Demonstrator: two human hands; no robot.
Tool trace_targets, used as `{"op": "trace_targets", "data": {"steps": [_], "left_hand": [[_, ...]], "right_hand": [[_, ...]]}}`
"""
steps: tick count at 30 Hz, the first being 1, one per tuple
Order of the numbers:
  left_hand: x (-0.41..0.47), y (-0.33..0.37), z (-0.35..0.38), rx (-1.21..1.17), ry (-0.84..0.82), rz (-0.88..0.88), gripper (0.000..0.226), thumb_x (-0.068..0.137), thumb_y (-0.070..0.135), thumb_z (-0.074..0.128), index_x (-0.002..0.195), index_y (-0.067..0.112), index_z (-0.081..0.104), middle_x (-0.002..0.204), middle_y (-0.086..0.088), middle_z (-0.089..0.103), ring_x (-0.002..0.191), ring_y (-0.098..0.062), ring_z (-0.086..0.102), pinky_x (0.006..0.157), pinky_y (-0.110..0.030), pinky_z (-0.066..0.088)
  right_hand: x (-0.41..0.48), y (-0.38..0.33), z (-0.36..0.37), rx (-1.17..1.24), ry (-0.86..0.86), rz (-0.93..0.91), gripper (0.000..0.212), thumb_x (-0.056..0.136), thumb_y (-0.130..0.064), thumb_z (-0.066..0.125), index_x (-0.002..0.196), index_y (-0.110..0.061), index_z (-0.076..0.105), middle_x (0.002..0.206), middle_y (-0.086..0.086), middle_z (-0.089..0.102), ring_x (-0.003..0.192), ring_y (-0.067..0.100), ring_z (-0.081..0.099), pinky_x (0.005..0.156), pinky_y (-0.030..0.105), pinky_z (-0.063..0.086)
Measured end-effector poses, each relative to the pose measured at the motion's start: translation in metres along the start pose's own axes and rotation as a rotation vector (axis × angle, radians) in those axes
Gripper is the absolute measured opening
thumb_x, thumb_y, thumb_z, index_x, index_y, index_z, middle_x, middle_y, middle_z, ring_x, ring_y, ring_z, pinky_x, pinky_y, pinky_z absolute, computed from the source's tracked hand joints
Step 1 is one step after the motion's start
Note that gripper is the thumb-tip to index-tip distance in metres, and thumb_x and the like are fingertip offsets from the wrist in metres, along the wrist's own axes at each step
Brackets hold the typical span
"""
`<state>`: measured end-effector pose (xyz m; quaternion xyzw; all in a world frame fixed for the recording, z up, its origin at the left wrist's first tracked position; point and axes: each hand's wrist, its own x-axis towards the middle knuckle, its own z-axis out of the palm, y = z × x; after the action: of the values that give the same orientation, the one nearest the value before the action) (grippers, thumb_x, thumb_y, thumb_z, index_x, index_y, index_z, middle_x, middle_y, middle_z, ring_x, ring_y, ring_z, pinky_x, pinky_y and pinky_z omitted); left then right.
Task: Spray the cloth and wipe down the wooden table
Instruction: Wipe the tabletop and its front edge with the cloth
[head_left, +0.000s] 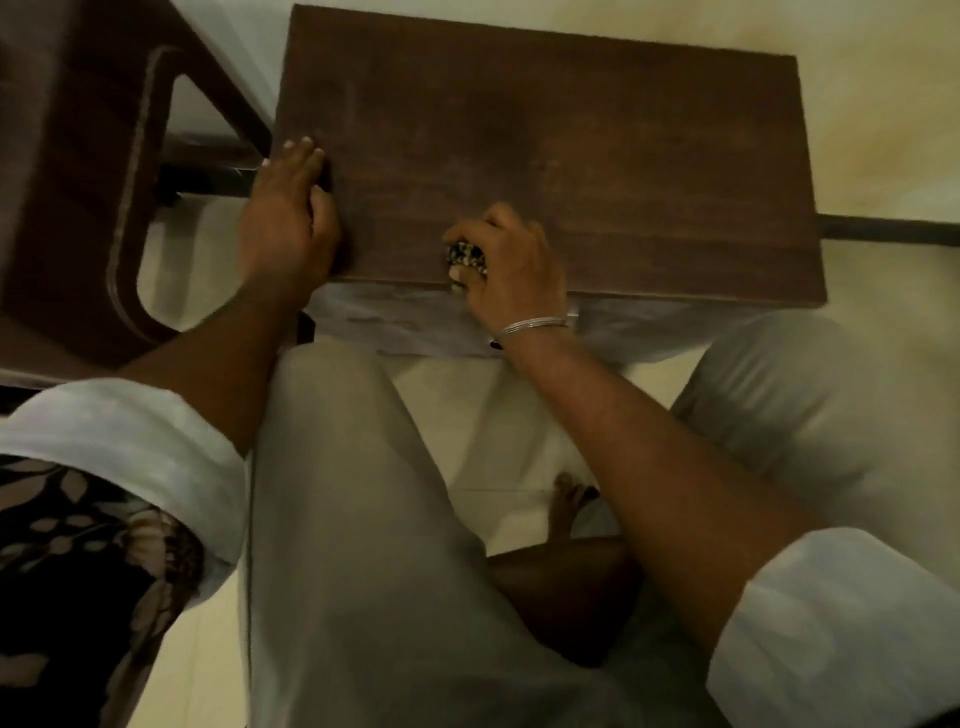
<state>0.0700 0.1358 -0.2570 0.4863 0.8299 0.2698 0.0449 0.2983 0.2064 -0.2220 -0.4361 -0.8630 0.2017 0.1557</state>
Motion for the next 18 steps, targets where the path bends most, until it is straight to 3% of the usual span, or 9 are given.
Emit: {"op": "trace_targets", "data": {"steps": [6, 9, 11, 13, 15, 18], "left_hand": [[-0.003, 0.01, -0.009, 0.075, -0.061, 0.025, 0.056, 0.103, 0.029, 0.031, 0.154, 0.009, 0.04, 0.163, -0.011, 0.034, 0.152, -0.025, 0.027, 0.127, -0.038, 0.017], [0.004, 0.011, -0.005, 0.242, -0.198, 0.02, 0.061, 0.106, 0.032, 0.025, 0.158, 0.001, 0.022, 0.167, -0.019, 0.019, 0.155, -0.033, 0.015, 0.128, -0.046, 0.009], [0.005, 0.024, 0.002, 0.338, -0.287, -0.035, 0.069, 0.108, 0.042, 0.02, 0.159, -0.003, 0.011, 0.167, -0.025, 0.007, 0.155, -0.041, 0.005, 0.126, -0.055, 0.004], [0.004, 0.053, 0.013, 0.356, -0.382, -0.007, 0.077, 0.108, 0.052, 0.02, 0.158, -0.004, 0.005, 0.167, -0.027, -0.002, 0.154, -0.045, -0.003, 0.124, -0.06, -0.001], [-0.001, 0.088, 0.032, 0.317, -0.479, 0.105, 0.08, 0.106, 0.057, 0.019, 0.16, 0.0, 0.0, 0.168, -0.021, -0.008, 0.155, -0.04, -0.01, 0.123, -0.06, -0.006], [-0.014, 0.122, 0.057, 0.296, -0.427, 0.126, 0.075, 0.107, 0.053, 0.016, 0.16, 0.001, 0.002, 0.169, -0.019, -0.006, 0.156, -0.035, -0.009, 0.125, -0.056, -0.006]], "right_hand": [[-0.024, 0.033, -0.031, -0.012, 0.108, 0.213, 0.033, 0.078, -0.015, 0.075, 0.102, -0.036, 0.066, 0.109, -0.008, 0.057, 0.098, 0.022, 0.054, 0.071, 0.031, 0.051], [-0.031, 0.047, -0.039, -0.016, 0.129, 0.254, 0.034, 0.079, -0.016, 0.075, 0.108, -0.031, 0.065, 0.116, -0.002, 0.055, 0.101, 0.024, 0.054, 0.074, 0.03, 0.048], [-0.046, 0.054, -0.039, 0.019, 0.216, 0.293, 0.039, 0.08, -0.015, 0.074, 0.115, -0.026, 0.062, 0.12, 0.002, 0.053, 0.105, 0.025, 0.054, 0.084, 0.034, 0.05], [-0.068, 0.058, -0.03, 0.092, 0.326, 0.356, 0.048, 0.078, -0.014, 0.075, 0.122, -0.023, 0.056, 0.125, 0.004, 0.05, 0.111, 0.022, 0.053, 0.094, 0.026, 0.045], [-0.087, 0.057, -0.015, 0.221, 0.417, 0.433, 0.053, 0.076, -0.013, 0.076, 0.123, -0.016, 0.052, 0.126, 0.006, 0.047, 0.114, 0.019, 0.051, 0.095, 0.02, 0.039], [-0.1, 0.059, 0.009, 0.406, 0.494, 0.579, 0.05, 0.071, -0.009, 0.077, 0.114, -0.006, 0.05, 0.119, 0.013, 0.048, 0.107, 0.022, 0.05, 0.089, 0.016, 0.034]]}}
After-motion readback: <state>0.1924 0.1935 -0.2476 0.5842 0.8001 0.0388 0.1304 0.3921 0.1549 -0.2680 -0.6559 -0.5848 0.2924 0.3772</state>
